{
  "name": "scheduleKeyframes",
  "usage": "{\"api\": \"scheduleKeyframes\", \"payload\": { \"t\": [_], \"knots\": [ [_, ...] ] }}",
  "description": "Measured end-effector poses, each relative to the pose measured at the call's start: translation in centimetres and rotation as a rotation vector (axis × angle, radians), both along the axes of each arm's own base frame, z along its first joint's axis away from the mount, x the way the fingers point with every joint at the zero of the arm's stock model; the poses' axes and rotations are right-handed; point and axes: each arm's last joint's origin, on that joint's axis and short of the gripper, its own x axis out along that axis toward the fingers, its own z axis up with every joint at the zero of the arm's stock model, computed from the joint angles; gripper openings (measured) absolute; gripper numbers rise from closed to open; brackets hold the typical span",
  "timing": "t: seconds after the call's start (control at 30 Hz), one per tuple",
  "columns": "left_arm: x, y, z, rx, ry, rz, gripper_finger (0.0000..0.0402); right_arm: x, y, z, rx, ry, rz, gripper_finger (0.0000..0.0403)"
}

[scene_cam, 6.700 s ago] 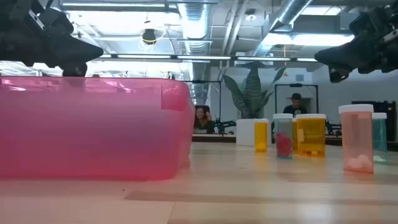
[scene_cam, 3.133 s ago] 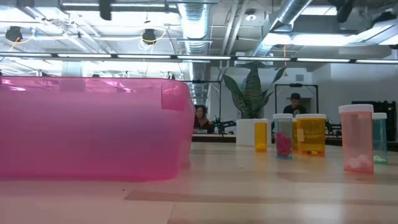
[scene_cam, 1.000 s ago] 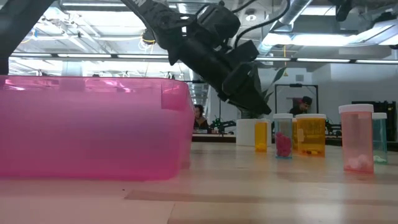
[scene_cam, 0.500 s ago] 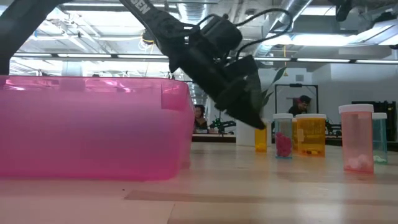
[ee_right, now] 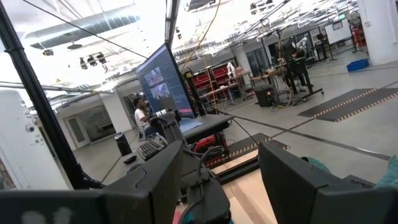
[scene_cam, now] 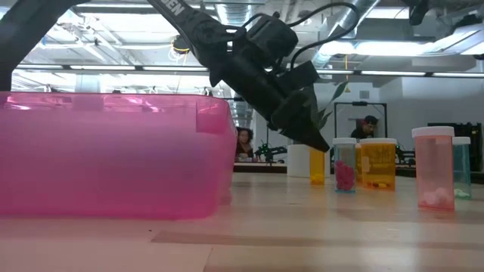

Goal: Pick and place medicine bottles into bin by pill shape (circle, oval)
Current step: Put the orange tablet bottle into the blue bin

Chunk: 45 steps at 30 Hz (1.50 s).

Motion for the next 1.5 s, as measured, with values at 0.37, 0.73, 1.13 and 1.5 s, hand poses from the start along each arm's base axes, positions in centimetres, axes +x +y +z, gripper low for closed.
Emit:
{"api": "scheduleKeyframes", "payload": {
  "t": [0.37, 0.73, 1.13, 1.5],
  "knots": [
    [0.1, -0.1, 0.1, -0.010, -0.018, 0.013, 0.0097, 0.0, 0.0, 0.0, 0.000, 0.001, 0.000, 0.0219],
    [-0.5, 0.0, 3.0, -0.058, -0.058, 0.053, 0.0015, 0.0, 0.0, 0.0, -0.008, 0.003, -0.003, 0.0218],
    [-2.6, -0.3, 2.4, -0.282, 0.252, 0.151, 0.0083, 0.0, 0.0, 0.0, -0.008, 0.007, -0.003, 0.0218],
    [-2.8, -1.6, 2.1, -0.243, 0.279, 0.295, 0.0270, 0.1, 0.0, -0.4, -0.007, 0.044, -0.002, 0.0219]
  ]
}}
